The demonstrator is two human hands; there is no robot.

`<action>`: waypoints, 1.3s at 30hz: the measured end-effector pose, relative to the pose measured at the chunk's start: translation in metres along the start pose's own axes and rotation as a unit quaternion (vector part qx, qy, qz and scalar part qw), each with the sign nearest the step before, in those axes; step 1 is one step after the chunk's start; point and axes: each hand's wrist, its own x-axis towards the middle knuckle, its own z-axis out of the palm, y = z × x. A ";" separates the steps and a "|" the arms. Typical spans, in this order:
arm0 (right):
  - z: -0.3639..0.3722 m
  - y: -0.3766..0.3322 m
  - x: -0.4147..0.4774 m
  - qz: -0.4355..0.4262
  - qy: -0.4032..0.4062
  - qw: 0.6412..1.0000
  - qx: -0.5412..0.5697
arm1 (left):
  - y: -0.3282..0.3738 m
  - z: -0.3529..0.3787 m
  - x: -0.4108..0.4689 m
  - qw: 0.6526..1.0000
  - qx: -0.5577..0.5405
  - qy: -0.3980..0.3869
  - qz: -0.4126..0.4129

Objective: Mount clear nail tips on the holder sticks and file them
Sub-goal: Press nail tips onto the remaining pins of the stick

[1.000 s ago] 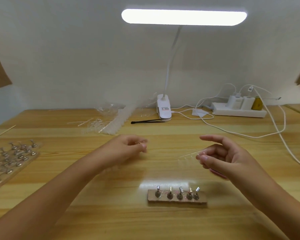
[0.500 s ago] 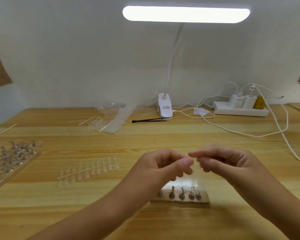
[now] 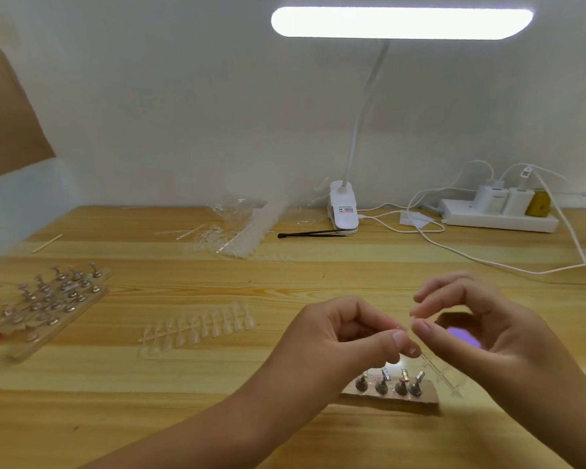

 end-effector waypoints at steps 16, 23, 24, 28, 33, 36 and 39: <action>-0.013 -0.005 0.008 0.180 -0.030 0.954 0.238 | 0.008 -0.003 -0.007 0.976 0.118 -0.008 0.183; -0.014 -0.008 0.005 -0.007 -0.010 0.999 -0.050 | 0.013 -0.007 0.000 0.985 -0.146 -0.094 -0.018; -0.014 -0.006 0.005 -0.037 -0.008 0.995 -0.093 | 0.012 -0.008 0.001 0.983 -0.153 -0.094 -0.027; -0.012 -0.002 0.002 -0.074 -0.014 0.986 -0.148 | 0.010 -0.011 0.005 0.985 -0.148 -0.077 -0.040; -0.008 0.001 0.001 -0.080 -0.007 0.989 -0.123 | 0.007 -0.021 0.014 0.993 -0.103 -0.042 -0.037; -0.007 0.003 0.000 -0.075 0.007 0.991 -0.111 | 0.000 -0.034 0.022 0.981 -0.190 0.024 -0.022; 0.003 0.006 -0.002 -0.058 -0.017 0.992 -0.112 | -0.010 -0.044 0.027 0.939 -0.329 0.084 -0.043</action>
